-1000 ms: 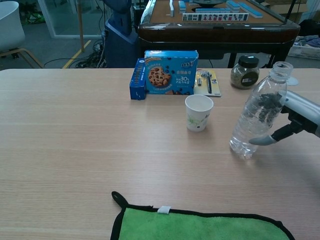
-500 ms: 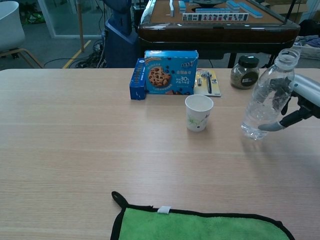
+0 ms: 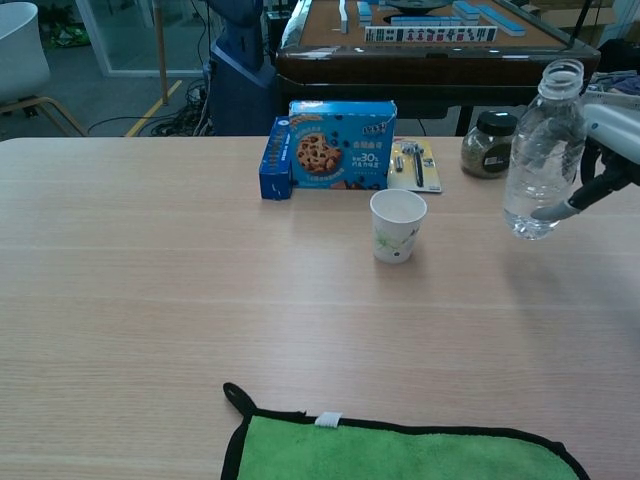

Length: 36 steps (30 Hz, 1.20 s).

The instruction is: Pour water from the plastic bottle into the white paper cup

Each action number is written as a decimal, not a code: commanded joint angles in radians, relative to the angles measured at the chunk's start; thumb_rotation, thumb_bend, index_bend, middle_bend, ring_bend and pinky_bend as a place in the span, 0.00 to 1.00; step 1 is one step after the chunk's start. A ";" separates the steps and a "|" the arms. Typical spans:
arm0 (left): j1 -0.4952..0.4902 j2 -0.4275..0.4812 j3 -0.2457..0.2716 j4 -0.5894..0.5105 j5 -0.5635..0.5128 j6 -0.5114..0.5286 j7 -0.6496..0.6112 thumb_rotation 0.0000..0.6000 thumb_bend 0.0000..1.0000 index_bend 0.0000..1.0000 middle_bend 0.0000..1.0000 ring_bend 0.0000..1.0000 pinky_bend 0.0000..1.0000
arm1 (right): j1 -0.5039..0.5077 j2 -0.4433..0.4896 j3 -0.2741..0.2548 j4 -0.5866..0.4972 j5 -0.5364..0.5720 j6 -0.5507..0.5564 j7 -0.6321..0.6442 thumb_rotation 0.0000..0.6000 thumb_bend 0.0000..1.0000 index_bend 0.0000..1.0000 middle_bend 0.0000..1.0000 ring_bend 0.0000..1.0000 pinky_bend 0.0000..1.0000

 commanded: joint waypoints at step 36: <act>0.008 0.015 -0.009 -0.009 -0.001 0.023 0.003 1.00 0.10 0.37 0.08 0.23 0.55 | 0.239 -0.060 0.051 0.102 0.298 -0.190 -0.668 1.00 0.12 0.62 0.65 0.55 0.58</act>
